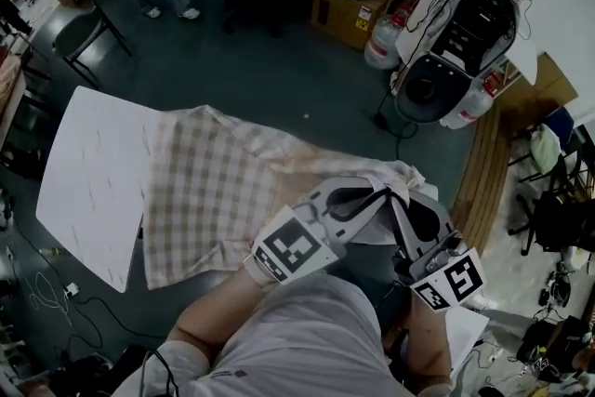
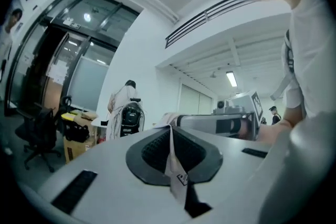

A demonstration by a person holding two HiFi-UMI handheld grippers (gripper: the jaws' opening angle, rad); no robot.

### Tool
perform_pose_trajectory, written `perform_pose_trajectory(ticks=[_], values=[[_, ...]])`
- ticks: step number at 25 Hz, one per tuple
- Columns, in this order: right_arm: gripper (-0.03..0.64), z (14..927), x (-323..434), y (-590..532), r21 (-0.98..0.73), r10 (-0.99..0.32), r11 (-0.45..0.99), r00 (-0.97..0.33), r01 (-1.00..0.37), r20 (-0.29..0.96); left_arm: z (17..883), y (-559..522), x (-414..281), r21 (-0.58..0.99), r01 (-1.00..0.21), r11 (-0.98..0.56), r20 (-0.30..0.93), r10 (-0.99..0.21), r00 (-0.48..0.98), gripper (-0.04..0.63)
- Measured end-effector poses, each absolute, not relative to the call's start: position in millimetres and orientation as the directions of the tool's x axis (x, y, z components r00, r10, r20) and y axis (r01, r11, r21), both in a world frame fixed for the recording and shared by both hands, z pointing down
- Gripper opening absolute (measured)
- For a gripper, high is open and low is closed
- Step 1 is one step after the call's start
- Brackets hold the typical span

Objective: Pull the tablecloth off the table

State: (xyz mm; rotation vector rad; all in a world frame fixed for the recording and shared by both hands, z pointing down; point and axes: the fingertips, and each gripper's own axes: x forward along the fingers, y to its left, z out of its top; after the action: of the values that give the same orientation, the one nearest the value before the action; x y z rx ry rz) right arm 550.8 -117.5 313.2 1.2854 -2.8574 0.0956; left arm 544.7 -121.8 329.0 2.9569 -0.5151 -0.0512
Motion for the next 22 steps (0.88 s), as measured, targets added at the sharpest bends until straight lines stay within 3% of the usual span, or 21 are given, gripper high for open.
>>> perform_pose_trajectory(ticks=[5, 9, 22], values=[[0.029, 267.3, 514.3, -140.5, 0.052, -0.689, 0.721, -0.723, -0.691, -0.049, 299.9, -140.1, 520.6, 0.069, -0.415, -0.907, -0.046, -0.418, 0.907, 0.012], [0.029, 255.9, 479.7, -145.0, 0.131, -0.644, 0.755, -0.764, -0.643, -0.040, 289.0, -146.4, 491.4, 0.069, -0.487, -0.871, -0.075, -0.491, 0.868, 0.012], [0.029, 225.4, 385.9, -138.9, 0.158, -0.481, 0.856, -0.870, -0.492, -0.108, 262.5, -133.5, 384.3, -0.003, -0.684, -0.729, -0.138, -0.677, 0.723, 0.012]])
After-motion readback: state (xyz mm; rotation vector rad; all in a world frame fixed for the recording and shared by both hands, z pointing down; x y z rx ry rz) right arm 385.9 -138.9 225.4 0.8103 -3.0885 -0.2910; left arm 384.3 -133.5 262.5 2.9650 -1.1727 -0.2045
